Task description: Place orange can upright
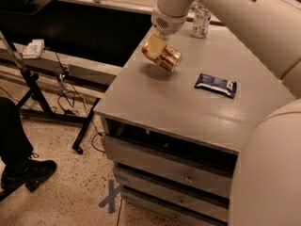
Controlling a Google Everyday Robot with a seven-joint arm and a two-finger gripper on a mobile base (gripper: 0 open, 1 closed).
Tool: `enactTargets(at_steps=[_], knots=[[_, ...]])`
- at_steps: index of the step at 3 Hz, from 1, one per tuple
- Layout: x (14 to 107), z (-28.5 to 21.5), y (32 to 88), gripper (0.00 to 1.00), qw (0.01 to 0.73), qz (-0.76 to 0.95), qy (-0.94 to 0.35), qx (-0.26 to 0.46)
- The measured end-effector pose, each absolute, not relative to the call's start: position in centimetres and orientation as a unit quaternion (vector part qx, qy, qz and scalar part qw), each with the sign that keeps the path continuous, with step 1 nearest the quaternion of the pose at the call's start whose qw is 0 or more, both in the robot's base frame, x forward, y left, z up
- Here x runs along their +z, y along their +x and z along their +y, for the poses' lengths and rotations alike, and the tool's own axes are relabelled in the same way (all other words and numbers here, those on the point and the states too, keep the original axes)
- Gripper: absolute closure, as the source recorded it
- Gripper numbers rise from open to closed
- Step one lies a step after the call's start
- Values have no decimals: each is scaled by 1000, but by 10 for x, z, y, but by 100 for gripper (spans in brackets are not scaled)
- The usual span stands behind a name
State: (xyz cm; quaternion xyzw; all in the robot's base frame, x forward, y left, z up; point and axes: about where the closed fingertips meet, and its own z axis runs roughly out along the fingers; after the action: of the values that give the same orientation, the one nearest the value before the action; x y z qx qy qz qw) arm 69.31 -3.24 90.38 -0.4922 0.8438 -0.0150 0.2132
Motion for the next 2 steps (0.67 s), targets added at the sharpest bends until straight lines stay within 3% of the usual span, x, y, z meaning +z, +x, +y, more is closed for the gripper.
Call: enactTargets(at_steps=[1, 2], knots=[[920, -33, 688, 100, 255, 833, -488, 51], [937, -34, 678, 100, 321, 803, -482, 137]])
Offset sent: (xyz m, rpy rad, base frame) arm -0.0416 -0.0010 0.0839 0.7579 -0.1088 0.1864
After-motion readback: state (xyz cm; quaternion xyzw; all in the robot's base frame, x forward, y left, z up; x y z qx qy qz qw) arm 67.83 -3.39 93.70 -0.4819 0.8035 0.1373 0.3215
